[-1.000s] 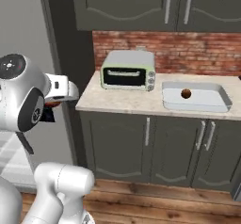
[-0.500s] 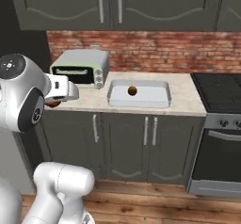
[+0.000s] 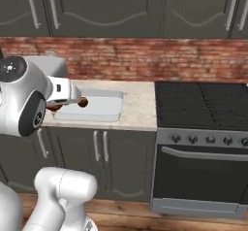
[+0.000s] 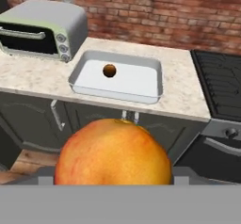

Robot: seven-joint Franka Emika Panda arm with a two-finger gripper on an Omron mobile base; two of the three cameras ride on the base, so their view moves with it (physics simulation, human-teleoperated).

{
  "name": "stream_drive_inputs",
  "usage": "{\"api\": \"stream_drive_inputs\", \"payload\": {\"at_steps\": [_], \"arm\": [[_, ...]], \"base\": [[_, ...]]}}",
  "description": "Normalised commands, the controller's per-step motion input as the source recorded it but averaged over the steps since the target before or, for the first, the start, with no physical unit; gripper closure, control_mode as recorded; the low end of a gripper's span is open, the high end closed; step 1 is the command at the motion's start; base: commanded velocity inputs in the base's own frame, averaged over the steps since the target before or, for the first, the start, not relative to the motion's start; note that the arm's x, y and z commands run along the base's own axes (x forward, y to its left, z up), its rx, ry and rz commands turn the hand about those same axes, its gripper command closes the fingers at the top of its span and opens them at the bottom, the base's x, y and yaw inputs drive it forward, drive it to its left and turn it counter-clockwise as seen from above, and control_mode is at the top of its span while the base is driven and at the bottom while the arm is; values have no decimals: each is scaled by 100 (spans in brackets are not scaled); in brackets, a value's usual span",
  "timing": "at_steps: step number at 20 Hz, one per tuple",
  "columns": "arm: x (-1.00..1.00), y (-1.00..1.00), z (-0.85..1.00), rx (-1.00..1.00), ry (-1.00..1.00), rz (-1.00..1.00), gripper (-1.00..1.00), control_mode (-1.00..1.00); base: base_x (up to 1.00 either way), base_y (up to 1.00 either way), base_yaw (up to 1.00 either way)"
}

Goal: Pick the orange and peach from the fridge and place them inside the tupperware on the counter.

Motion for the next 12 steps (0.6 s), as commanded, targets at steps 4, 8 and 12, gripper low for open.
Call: {"api": "stream_drive_inputs", "payload": {"at_steps": [4,8,12], "arm": [[0,0,0,0,0,0,100,100],[0,0,0,0,0,0,100,100],[0,0,0,0,0,0,100,100]], "base": [[66,-63,0],[64,-4,0],[64,4,-1]]}}
